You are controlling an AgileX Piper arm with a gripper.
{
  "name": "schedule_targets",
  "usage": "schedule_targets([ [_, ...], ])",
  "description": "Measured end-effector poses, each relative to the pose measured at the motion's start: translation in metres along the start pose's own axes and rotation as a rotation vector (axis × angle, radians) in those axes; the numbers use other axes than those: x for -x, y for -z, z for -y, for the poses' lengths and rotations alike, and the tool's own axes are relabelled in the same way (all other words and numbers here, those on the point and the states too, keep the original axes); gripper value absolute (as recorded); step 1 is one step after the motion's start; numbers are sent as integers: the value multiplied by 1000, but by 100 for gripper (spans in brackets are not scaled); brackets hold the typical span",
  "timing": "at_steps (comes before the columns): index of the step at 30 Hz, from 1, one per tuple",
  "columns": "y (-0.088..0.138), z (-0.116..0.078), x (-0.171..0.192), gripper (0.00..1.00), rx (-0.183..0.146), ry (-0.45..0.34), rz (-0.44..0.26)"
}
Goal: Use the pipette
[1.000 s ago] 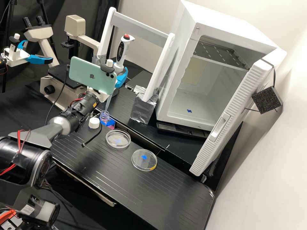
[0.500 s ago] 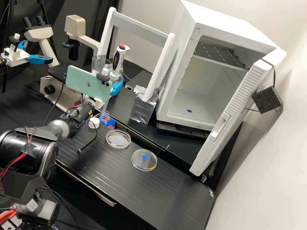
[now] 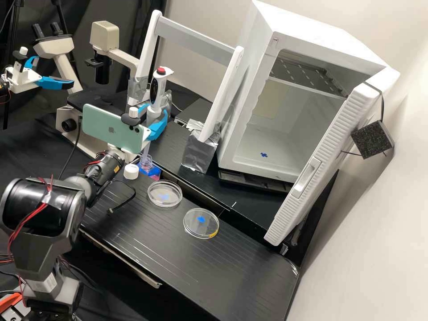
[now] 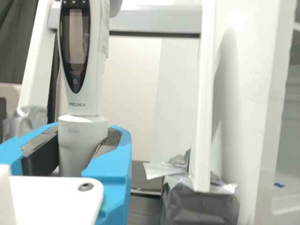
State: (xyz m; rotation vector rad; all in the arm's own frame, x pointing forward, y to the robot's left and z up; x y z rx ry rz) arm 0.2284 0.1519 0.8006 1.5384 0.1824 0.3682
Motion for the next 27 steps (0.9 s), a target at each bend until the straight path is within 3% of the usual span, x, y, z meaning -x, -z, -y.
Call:
schedule_targets([
  [7, -9, 19, -2, 0, 53, 63, 33],
  [14, -18, 31, -4, 0, 58, 91, 78],
  [27, -16, 26, -2, 0, 46, 76, 81],
])
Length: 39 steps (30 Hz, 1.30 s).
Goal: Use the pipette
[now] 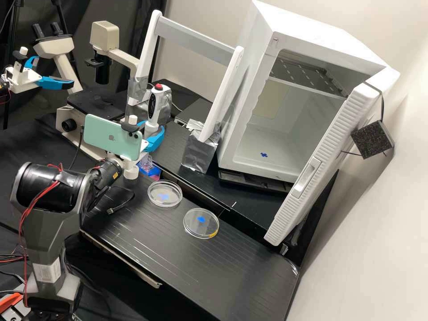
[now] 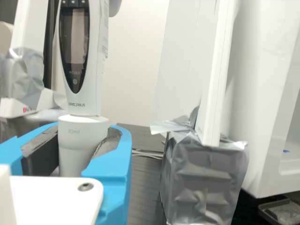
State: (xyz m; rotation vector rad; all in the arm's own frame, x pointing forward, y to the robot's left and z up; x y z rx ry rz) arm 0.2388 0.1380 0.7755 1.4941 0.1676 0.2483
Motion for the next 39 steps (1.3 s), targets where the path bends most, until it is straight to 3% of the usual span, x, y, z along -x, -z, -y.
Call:
schedule_targets([
  [10, 16, -17, -8, 0, -20, -72, -38],
  [21, 37, -54, -3, 0, -54, -195, -106],
  [26, 41, -67, 3, 0, -71, -204, -117],
  [29, 40, -75, 9, 0, -74, -207, -128],
  [34, 30, -93, 32, 0, -112, -202, -187],
  [38, 14, -110, 52, 0, -103, -229, -234],
  [39, 10, -115, 56, 0, -134, -246, -239],
])
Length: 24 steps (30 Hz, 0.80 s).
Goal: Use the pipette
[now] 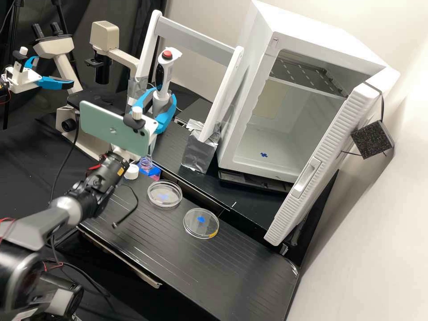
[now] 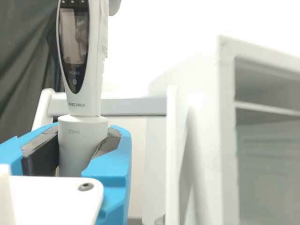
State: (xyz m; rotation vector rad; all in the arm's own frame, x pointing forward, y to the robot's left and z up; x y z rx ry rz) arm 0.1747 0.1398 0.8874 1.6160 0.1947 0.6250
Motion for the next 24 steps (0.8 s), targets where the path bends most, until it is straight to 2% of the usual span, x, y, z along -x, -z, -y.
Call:
schedule_targets([
  [4, -10, -22, 21, 0, -38, -52, -27],
  [5, -13, -30, 28, 0, -69, -82, -37],
  [8, -19, -38, 39, 0, -63, -124, -24],
  [12, -25, -39, 48, 0, -53, -147, 13],
  [19, -32, -33, 58, 0, -12, -114, 57],
  [24, -34, -33, 59, 0, 2, -109, 67],
])
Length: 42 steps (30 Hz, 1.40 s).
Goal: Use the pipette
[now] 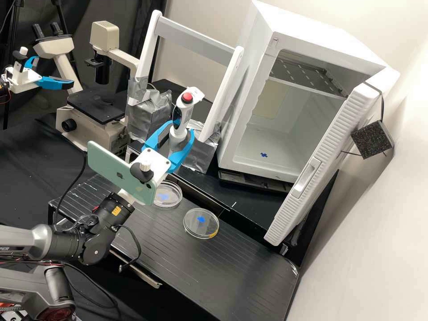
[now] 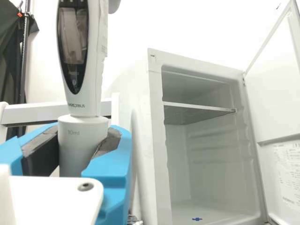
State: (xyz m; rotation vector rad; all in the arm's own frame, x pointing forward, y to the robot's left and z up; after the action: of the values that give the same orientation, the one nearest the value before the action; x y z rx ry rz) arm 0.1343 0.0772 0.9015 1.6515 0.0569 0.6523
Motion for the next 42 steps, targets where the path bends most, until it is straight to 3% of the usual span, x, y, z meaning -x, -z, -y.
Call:
schedule_targets([
  [23, 0, 2, 3, 0, 3, 13, -3],
  [30, 13, 19, -24, 0, -57, 156, -85],
  [37, 40, 38, -77, 0, 36, 310, -109],
  [42, 55, 46, -118, 0, 74, 357, -58],
])
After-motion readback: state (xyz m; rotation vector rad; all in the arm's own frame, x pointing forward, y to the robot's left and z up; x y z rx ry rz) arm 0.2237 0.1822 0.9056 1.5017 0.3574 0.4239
